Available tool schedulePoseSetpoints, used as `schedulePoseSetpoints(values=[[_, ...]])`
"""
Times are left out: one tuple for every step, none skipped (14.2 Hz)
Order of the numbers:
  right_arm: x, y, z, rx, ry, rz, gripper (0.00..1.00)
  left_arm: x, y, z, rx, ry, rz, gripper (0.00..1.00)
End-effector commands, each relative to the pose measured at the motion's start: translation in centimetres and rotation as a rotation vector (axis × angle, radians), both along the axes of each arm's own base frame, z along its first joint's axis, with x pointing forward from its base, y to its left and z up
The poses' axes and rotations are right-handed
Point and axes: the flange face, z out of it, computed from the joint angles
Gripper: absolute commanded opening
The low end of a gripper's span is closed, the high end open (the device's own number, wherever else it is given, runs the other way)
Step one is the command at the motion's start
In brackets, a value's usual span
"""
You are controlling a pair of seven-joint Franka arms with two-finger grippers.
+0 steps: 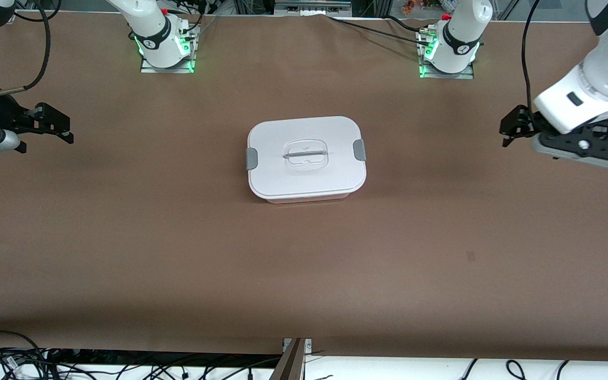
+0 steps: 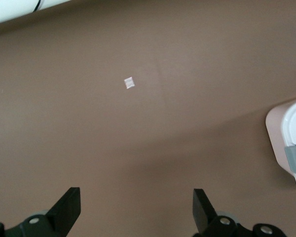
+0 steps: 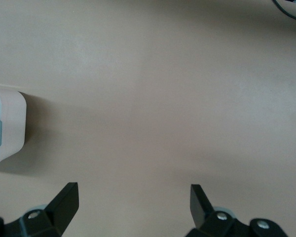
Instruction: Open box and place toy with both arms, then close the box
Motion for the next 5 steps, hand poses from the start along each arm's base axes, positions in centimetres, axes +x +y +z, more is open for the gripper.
schedulePoseSetpoints(values=[[-0.10,-0.10,0.65,-0.012,-0.010,-0.010,1.00,-3.65,1.80,-0.45,-0.065,-0.012,0.059,1.00],[-0.05,-0.09,0.56,-0.012,-0.008,-0.010,1.00,-3.73,1.94,-0.81,-0.067,-0.004,0.062,1.00],[-0.09,-0.10,0.65,-0.012,-0.010,-0.010,1.00,-3.68,2.02,-0.89,-0.067,-0.003,0.067,1.00],[-0.10,-0.10,0.65,-0.012,-0.010,-0.010,1.00,-3.70,2.11,-0.97,-0.066,0.004,0.073,1.00],[-0.06,-0.01,0.56,-0.012,-0.008,-0.009,1.00,-3.54,2.17,-0.79,-0.068,0.002,0.076,1.00]])
